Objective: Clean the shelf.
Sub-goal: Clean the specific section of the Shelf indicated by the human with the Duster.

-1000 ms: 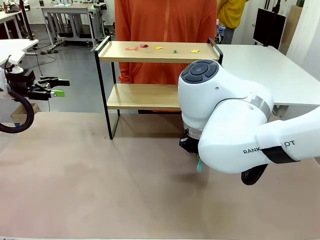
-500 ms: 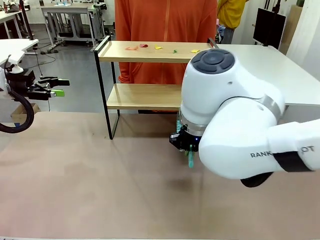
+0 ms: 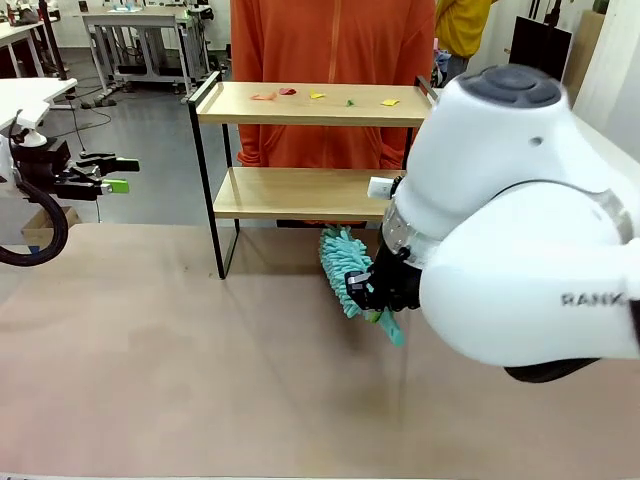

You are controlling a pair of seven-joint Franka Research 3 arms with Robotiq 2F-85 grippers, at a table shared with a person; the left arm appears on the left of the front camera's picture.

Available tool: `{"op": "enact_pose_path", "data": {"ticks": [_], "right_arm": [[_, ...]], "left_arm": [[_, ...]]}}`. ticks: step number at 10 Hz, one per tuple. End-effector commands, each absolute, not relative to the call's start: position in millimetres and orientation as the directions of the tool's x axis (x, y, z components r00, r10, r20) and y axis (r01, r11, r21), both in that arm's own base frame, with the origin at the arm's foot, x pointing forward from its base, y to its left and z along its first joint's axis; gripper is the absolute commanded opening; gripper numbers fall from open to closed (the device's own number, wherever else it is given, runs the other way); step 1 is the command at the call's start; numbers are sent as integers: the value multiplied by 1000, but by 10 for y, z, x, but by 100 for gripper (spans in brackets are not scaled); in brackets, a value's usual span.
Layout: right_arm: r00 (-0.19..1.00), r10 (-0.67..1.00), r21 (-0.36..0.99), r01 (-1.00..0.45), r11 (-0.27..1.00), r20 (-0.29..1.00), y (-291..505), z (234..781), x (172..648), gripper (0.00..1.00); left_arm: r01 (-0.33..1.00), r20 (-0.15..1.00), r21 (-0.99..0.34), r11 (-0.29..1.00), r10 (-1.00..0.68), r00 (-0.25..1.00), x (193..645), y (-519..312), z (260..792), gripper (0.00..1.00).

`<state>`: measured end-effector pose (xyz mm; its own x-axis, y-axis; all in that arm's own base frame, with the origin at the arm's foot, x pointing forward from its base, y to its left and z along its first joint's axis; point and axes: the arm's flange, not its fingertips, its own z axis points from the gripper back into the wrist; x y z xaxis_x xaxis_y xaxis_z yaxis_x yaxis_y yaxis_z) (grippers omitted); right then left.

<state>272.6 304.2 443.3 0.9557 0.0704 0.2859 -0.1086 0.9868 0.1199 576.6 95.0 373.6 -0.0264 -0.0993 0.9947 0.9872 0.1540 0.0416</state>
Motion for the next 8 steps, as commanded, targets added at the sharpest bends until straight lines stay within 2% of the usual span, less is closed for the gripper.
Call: {"op": "enact_pose_path", "data": {"ticks": [1, 5, 8], "right_arm": [[956, 222, 173, -255, 951, 190, 2711, 4707, 2583, 13], [894, 439, 270, -445, 854, 87, 2271, 5312, 2230, 13], [825, 564, 245, -552, 797, 27, 2031, 5461, 1899, 13]], "left_arm": [[987, 994, 48, 153, -104, -32, 5753, 952, 3764, 100], [987, 994, 48, 153, -104, -32, 5753, 952, 3764, 100], [987, 994, 48, 153, -104, -32, 5753, 952, 3764, 100]]}}
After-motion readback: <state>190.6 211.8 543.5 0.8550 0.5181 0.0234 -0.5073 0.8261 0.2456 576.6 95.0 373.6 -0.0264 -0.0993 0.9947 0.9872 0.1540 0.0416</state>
